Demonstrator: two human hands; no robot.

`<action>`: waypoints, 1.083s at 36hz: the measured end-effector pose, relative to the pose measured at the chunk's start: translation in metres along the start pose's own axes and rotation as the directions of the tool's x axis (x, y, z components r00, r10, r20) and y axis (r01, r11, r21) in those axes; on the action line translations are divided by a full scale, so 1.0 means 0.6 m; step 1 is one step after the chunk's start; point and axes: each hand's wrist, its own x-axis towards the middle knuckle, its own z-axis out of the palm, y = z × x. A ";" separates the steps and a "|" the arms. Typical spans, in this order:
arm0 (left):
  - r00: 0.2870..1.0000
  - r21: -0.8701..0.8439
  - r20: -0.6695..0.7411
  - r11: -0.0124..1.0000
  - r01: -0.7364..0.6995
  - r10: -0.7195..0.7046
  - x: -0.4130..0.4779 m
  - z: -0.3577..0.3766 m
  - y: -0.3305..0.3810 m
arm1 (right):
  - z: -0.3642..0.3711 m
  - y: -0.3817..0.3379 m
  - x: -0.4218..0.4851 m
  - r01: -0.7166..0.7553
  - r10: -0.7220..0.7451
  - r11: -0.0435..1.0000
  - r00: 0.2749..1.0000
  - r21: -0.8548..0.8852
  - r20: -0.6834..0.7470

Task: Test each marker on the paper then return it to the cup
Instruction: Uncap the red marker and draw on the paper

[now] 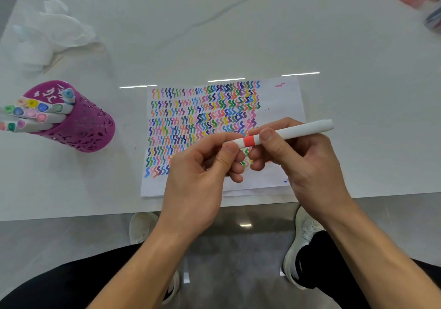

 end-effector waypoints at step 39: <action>0.944 0.132 -0.274 0.980 -0.150 0.182 0.014 -0.051 0.049 | 0.050 -0.005 -0.002 -0.104 0.105 0.994 0.994 0.023 -0.024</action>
